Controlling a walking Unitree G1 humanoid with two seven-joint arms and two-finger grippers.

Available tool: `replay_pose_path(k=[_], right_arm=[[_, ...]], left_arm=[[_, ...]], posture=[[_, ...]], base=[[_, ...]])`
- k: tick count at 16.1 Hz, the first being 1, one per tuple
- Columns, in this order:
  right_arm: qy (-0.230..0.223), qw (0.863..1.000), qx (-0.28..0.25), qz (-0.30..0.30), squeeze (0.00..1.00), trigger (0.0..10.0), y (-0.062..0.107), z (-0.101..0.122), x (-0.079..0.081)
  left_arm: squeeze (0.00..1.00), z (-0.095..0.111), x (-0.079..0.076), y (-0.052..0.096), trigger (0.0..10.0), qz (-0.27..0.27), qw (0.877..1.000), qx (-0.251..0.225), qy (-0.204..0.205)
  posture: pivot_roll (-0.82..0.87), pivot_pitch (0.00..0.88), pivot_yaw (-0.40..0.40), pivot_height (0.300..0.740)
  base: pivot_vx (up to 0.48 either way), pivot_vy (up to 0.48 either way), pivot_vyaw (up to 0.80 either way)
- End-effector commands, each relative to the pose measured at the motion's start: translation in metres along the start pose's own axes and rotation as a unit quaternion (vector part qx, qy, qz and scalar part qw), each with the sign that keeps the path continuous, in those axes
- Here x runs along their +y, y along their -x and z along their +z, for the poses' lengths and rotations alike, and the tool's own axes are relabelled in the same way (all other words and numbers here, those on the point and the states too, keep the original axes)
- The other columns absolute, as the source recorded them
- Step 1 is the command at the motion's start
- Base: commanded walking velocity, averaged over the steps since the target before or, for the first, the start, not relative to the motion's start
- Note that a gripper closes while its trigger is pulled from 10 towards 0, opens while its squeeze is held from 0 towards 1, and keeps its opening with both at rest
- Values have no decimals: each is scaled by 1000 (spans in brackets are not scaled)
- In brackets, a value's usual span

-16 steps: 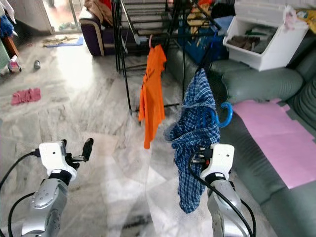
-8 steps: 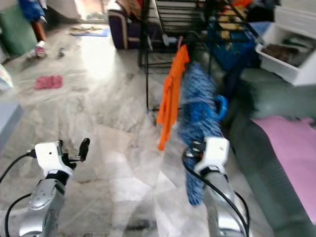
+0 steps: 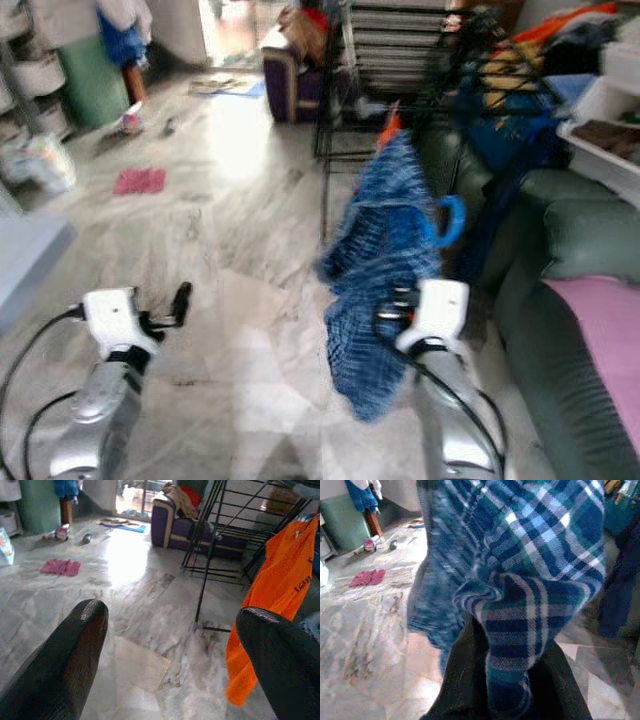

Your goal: Hang hanger

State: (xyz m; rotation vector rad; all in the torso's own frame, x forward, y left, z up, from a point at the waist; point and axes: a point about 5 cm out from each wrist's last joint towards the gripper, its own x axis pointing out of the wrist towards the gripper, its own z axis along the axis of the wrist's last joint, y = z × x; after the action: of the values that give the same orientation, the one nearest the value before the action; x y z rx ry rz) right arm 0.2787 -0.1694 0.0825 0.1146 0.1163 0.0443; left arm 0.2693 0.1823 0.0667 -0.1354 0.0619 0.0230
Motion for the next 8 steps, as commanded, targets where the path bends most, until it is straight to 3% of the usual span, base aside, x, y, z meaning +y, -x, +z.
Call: replay_pose_path(k=[1,6,8], right_arm=[[6,1000,-8,-21,0,10000,1,5,-13],[6,1000,-5,-23,0,10000,-1,5,-13],[19,1000,18,-12,0,10000,-1,-1,-15]], left_arm=[[0,0,-12,-3,10000,-17,1000,2,4],[0,-1,-10,-4,10000,-12,1000,5,1],[0,-1,-9,-4,10000,-11,1000,8,-13]], posture=[[39,0,-48,740],[47,0,-48,740],[47,0,-44,740]], base=[[289,-382,0],[52,-412,0],[397,-124,0]])
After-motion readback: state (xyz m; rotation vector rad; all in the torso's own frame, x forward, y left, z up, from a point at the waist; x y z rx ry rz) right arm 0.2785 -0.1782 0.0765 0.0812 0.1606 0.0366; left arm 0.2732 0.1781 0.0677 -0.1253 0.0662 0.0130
